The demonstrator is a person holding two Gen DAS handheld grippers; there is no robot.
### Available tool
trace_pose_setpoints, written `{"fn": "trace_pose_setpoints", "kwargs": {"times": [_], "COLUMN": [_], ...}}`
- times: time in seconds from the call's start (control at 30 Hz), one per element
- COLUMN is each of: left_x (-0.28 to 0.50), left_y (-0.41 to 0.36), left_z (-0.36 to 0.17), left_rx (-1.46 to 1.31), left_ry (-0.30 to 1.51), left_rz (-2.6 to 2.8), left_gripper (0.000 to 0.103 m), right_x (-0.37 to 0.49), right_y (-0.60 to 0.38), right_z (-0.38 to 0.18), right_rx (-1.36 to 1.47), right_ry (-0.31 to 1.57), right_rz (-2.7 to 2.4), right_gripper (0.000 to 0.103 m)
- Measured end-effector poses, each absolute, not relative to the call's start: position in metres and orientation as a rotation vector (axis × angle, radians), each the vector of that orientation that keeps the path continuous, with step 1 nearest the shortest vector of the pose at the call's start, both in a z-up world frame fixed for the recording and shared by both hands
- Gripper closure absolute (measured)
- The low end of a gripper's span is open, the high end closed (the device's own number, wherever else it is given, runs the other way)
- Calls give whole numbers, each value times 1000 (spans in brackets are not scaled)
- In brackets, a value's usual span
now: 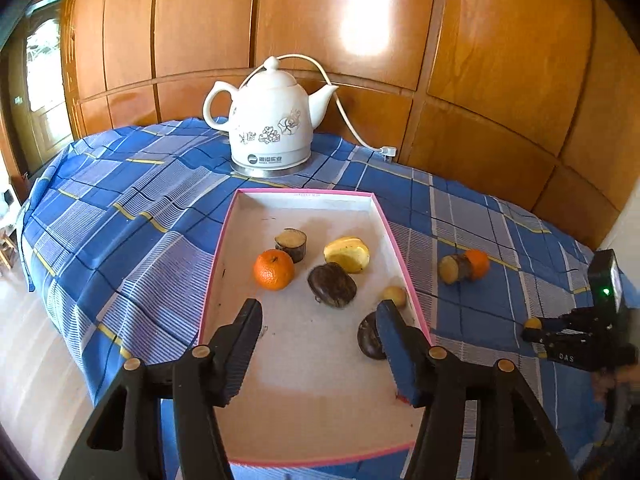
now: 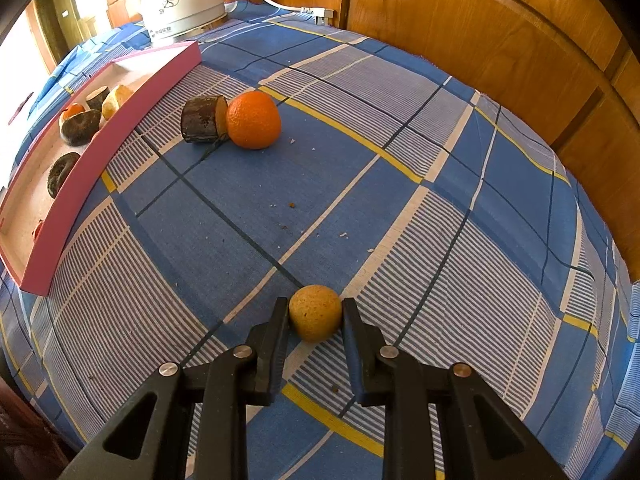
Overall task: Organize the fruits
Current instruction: 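Withdraw the open left gripper from the tray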
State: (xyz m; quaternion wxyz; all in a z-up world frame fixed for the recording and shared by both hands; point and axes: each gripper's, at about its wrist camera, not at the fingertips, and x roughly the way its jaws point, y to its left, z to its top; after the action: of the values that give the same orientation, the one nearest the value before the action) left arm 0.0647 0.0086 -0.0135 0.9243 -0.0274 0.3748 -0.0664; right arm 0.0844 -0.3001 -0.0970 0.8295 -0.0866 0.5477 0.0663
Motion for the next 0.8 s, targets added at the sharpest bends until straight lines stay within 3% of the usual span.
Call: {"fn": "trace_pose_setpoints", "kwargs": {"times": [0.8], "left_x": [48], "left_y": [26], "left_z": [-15], "left_rx": [-86], "left_ry": [778], "left_rz": [-86], "left_gripper": [35], "right_x": [80], "right_y": [-296], "right_z": [-95], "right_rx": [-209], "right_ry": [1142], "right_rz": [131], "right_gripper": [78]}}
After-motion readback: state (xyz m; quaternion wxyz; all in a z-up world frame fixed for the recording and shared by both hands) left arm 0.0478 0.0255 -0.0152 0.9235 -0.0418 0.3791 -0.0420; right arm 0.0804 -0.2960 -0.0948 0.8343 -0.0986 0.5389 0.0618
